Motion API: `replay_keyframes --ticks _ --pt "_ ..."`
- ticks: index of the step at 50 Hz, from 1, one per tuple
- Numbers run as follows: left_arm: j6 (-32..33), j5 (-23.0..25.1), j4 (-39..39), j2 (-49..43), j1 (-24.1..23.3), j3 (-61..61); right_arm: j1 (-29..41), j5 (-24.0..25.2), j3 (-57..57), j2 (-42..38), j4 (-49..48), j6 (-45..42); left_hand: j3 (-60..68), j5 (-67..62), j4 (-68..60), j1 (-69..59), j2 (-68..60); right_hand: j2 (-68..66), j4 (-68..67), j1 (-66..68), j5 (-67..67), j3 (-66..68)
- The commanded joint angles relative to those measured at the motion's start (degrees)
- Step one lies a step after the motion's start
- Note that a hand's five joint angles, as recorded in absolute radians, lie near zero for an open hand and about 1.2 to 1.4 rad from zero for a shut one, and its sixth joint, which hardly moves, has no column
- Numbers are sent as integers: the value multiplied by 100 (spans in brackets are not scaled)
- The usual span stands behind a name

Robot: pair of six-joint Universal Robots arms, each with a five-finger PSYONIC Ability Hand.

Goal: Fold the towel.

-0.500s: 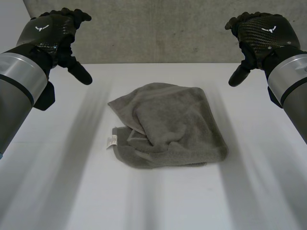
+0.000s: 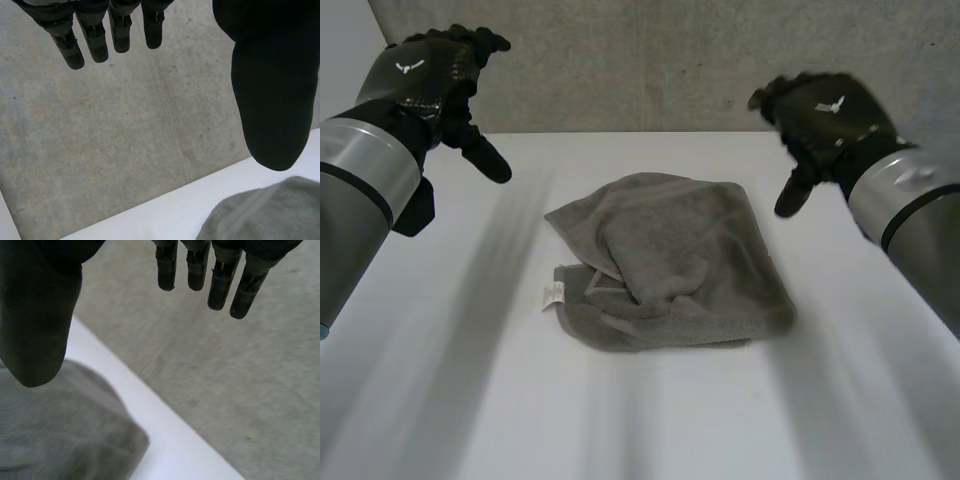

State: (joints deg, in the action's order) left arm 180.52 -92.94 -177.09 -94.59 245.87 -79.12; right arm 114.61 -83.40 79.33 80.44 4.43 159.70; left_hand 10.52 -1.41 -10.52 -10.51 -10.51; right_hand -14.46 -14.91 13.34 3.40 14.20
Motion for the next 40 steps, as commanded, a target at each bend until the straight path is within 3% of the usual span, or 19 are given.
replay_keyframes --ticks 1,6,11,15,21,22,23,24,25,31,34,40 --pt "106 13 -45 -209 -92 -488 613 473 284 -423 322 -326 189 -100 -188 -190 -189 446 491 -334 -340 -420" --pt "115 13 -317 -306 -198 -806 966 570 565 -730 -63 -308 172 -83 -171 -173 -172 446 491 -334 -340 -420" --pt "237 21 -1326 -323 -180 -1342 1142 631 838 -1274 -731 -334 205 -116 -205 -206 -206 136 180 -23 -30 -109" --pt "352 21 -1592 -323 -163 -1465 1407 570 856 -1698 -926 -387 205 -116 -205 -206 -206 -236 -191 348 341 262" --pt "484 13 -1732 -341 -180 -1641 1538 412 689 -2515 -1005 -405 189 -100 -188 -190 -189 -2136 -2091 2248 2242 2162" --pt "484 13 -1733 -341 -189 -1659 1530 333 636 -2620 -996 -414 189 -100 -188 -190 -189 -3269 -3224 3381 3374 3295" --pt "484 13 -1733 -341 -189 -1659 1530 333 636 -2621 -996 -414 189 -100 -188 -190 -189 -3280 -3235 3392 3386 3306" --pt "484 13 -1733 -350 -189 -1668 1512 211 610 -2647 -1005 -422 189 -100 -188 -190 -189 -5162 -5117 5274 5268 5188" --pt "484 13 -1733 -350 -189 -1668 1503 79 644 -2595 -1031 -440 189 -100 -188 -190 -189 -6540 -6496 6653 6646 6567" --pt "475 13 -1733 -359 -198 -1668 1292 -36 917 -1812 -1163 -598 189 -100 -188 -190 -189 -6554 -6509 6666 6660 6580" --pt "475 13 -1733 -359 -198 -1659 818 16 1181 -1188 -1181 -756 172 -83 -171 -173 -172 -6554 -6509 6666 6660 6580" --pt "484 13 -1733 -367 -206 -1676 230 630 1532 -513 -297 -1422 172 -83 -171 -173 -172 -6554 -6509 6666 6660 6580"
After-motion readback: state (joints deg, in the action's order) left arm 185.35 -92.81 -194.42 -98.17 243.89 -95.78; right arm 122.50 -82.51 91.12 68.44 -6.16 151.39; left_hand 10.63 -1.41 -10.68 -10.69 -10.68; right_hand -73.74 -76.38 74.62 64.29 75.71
